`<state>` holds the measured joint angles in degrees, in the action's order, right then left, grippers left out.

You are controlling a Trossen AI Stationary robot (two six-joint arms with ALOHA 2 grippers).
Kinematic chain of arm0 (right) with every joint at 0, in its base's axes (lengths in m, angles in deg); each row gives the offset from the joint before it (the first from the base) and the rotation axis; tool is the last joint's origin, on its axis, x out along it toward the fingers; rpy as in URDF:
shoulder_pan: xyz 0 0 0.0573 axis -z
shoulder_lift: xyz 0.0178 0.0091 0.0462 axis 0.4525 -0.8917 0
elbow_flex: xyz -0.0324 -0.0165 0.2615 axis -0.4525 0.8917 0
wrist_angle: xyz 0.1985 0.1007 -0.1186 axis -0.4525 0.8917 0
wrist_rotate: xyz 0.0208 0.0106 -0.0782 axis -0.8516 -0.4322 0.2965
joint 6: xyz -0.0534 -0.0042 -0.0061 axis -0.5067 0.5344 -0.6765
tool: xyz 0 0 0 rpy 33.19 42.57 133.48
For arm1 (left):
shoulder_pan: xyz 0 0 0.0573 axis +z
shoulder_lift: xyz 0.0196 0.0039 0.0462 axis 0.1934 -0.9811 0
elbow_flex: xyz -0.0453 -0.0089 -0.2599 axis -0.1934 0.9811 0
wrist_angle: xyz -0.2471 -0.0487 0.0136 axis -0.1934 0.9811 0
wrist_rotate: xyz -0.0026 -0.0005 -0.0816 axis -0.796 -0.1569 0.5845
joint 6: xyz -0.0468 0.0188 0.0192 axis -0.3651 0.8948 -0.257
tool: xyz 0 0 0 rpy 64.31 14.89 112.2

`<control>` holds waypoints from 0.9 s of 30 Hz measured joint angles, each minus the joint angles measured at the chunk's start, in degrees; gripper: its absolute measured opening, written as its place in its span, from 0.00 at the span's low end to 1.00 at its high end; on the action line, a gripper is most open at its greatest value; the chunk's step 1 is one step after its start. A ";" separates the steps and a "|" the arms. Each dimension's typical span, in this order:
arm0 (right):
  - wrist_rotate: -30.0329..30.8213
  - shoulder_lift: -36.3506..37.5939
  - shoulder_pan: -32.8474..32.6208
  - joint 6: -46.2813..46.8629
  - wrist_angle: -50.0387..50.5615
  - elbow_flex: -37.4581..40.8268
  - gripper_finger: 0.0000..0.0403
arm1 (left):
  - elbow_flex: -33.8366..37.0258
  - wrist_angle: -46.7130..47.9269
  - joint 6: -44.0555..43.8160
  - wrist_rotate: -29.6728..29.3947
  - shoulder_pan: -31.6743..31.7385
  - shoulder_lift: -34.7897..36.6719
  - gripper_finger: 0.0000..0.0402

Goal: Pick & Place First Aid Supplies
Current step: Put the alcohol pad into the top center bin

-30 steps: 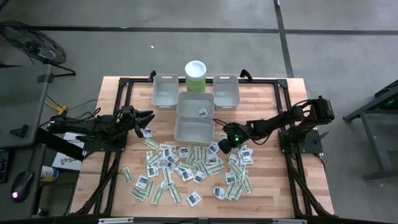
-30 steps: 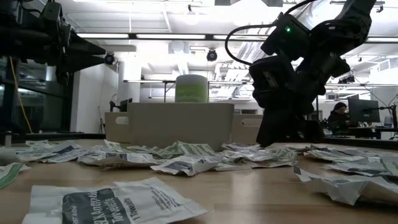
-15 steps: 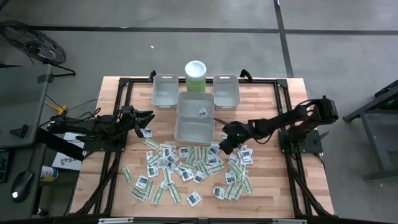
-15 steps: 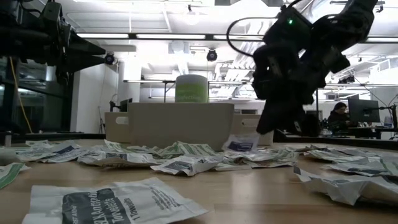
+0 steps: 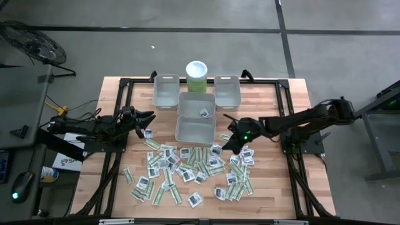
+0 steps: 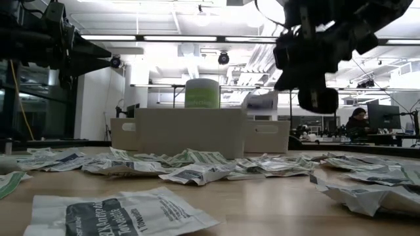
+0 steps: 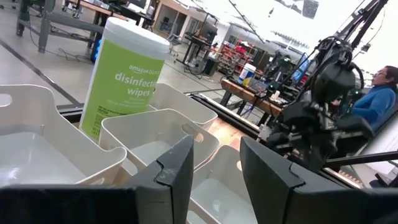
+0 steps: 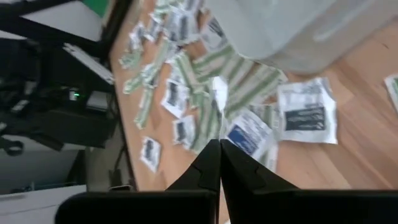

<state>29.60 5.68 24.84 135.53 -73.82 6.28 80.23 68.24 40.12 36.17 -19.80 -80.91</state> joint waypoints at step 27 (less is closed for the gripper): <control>1.84 -1.83 15.94 -12.08 7.83 -15.45 0.00 | 0.02 0.00 0.00 -0.02 -0.02 0.01 0.33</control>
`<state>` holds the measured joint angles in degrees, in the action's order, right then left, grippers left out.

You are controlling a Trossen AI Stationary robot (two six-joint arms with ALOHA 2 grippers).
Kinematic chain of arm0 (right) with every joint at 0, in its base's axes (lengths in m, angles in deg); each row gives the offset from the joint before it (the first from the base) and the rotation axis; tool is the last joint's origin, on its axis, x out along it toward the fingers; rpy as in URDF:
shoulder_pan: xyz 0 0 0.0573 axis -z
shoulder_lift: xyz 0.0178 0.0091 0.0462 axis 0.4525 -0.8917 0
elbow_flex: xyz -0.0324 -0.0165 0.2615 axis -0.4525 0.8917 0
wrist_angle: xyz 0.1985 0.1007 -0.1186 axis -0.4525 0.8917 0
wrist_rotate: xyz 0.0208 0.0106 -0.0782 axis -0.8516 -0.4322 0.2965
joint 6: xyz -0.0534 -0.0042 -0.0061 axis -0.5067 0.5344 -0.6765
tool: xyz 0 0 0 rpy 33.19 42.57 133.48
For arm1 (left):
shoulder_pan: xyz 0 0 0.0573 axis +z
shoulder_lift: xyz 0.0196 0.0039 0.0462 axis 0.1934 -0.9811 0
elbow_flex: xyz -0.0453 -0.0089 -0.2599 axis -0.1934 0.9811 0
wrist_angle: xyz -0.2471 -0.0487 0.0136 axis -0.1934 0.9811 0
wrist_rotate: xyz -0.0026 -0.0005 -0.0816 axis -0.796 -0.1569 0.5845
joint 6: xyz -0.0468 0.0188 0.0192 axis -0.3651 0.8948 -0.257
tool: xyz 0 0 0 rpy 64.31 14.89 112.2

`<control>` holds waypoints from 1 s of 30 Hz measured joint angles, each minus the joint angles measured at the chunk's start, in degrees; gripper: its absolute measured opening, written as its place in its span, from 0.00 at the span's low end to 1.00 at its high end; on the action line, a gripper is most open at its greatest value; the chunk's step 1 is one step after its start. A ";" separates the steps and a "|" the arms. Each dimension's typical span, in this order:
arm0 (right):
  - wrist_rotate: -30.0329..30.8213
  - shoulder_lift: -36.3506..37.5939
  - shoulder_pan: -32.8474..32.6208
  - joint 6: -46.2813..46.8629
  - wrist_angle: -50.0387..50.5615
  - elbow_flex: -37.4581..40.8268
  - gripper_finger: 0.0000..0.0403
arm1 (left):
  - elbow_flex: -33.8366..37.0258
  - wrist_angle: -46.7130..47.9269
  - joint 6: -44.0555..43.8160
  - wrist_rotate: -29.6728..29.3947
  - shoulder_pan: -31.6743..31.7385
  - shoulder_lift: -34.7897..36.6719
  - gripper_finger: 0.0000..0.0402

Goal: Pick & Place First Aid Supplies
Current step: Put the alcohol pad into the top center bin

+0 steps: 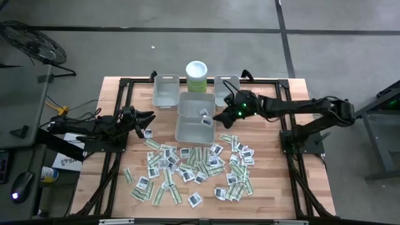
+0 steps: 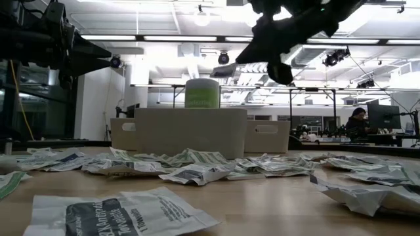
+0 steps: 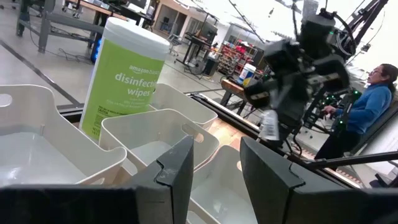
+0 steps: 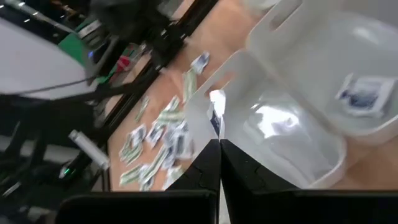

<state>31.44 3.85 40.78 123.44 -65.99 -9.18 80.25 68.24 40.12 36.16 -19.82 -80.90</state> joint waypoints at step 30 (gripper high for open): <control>-3.49 -20.53 11.67 0.15 4.13 -11.80 0.09 | -0.02 0.00 -0.02 0.00 0.01 0.00 0.33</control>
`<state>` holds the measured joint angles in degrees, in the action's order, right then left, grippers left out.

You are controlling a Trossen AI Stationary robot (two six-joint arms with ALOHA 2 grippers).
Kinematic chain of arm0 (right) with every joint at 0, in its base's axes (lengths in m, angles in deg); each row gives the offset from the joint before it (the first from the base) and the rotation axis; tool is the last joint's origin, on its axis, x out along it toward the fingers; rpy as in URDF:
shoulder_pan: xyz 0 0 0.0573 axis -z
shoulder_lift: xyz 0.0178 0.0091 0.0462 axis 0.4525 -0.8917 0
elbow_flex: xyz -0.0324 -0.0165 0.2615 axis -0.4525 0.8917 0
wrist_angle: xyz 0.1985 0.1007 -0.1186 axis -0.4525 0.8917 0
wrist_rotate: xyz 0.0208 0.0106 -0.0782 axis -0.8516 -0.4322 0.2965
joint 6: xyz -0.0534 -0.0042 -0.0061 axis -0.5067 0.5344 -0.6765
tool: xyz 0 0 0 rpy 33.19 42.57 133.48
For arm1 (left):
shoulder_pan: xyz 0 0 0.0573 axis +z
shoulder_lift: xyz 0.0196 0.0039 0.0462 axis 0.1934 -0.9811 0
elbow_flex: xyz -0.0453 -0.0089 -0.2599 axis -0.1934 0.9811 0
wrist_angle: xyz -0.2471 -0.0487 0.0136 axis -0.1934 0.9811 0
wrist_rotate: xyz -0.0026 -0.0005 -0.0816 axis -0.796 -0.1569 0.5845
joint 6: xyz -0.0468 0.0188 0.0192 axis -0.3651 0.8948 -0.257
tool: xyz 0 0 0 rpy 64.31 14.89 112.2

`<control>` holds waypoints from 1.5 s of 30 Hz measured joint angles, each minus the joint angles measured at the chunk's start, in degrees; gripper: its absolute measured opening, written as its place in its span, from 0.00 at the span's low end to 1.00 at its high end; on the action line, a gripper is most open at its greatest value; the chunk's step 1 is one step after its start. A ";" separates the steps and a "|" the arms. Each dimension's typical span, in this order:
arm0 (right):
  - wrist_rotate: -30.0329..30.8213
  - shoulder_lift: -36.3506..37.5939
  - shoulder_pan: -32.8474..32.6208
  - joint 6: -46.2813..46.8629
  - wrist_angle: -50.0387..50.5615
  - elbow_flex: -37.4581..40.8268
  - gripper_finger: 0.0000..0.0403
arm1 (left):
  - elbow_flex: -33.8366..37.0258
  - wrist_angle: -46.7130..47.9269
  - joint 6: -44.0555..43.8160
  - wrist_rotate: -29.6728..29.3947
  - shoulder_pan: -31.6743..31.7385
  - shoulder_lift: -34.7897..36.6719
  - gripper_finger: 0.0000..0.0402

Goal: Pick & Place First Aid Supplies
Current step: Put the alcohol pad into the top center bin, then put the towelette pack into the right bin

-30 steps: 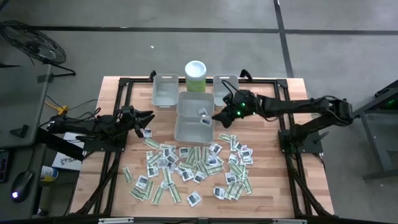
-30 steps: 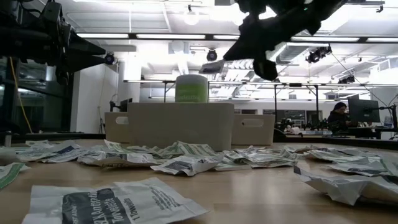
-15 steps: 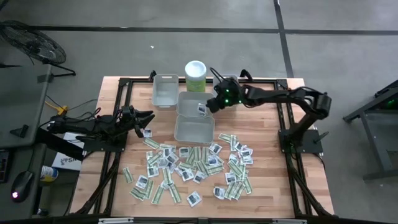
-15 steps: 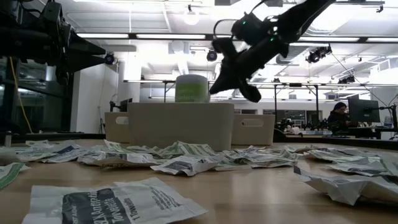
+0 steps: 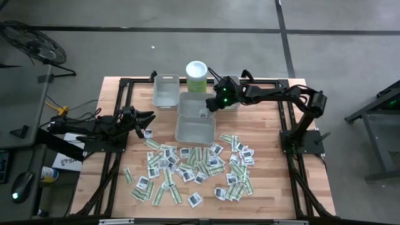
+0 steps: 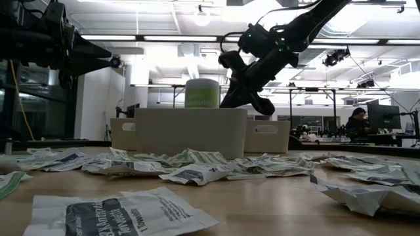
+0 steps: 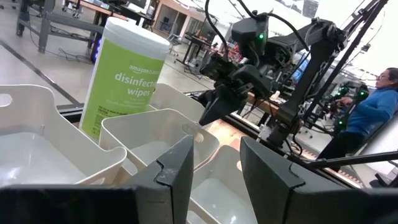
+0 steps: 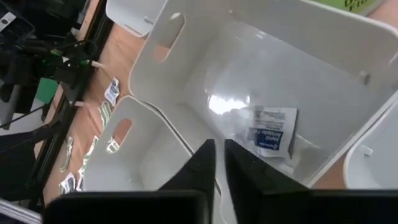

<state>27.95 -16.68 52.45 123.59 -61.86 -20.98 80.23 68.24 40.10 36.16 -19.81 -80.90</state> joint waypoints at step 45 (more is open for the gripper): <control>10.97 15.82 -26.59 25.42 0.72 25.57 0.45 | 0.01 0.00 0.00 0.00 -0.01 0.00 0.33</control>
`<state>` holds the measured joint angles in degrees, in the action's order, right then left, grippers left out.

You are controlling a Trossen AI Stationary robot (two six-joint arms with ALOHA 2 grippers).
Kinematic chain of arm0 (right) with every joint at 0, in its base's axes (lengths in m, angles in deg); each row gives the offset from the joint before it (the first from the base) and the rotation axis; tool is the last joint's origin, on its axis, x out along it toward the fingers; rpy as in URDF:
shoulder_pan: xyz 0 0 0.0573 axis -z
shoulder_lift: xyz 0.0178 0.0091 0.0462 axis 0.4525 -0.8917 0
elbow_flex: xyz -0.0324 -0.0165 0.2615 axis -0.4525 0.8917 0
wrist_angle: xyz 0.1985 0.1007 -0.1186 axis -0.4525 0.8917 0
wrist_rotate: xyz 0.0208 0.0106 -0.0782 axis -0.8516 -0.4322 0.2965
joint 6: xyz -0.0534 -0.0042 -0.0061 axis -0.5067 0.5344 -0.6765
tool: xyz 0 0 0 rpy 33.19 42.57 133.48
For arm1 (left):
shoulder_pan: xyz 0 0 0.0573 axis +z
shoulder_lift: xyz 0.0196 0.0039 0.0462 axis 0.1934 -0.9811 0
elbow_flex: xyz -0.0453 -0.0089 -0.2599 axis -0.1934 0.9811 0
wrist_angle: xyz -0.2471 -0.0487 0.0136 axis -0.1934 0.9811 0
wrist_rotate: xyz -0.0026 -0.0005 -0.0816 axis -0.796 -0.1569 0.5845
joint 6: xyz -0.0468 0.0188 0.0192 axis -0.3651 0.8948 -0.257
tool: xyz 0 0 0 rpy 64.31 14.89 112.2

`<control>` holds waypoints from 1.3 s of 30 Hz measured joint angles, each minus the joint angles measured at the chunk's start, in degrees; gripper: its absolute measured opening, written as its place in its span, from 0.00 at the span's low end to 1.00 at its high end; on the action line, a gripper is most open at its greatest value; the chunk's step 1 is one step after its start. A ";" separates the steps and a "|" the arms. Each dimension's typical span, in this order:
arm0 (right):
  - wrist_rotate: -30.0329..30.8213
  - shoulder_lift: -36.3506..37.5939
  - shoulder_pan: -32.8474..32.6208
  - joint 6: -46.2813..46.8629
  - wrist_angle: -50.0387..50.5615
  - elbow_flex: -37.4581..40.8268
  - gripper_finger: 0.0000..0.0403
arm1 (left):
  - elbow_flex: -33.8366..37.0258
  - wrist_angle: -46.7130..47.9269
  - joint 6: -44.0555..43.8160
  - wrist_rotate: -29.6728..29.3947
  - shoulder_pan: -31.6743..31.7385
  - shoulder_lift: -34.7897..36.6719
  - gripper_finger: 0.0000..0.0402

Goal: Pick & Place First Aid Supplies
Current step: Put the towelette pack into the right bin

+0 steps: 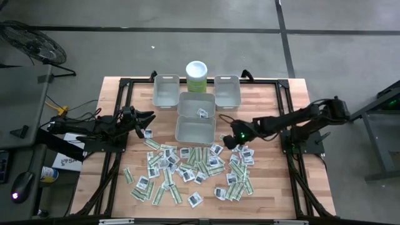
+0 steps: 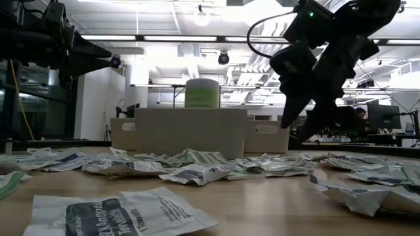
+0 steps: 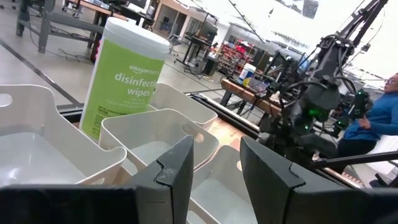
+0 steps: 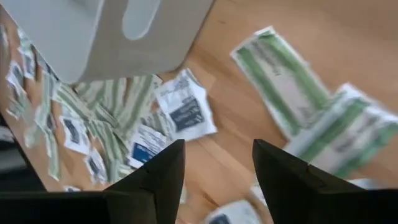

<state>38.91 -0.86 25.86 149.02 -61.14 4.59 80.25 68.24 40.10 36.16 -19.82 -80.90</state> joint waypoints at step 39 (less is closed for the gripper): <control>11.08 -13.36 -7.62 16.61 -6.53 -4.12 0.20 | -0.01 0.00 0.02 0.02 0.01 -0.01 0.33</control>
<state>49.99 -14.23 18.24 165.63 -67.67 0.47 80.24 68.24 40.12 36.18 -19.81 -80.91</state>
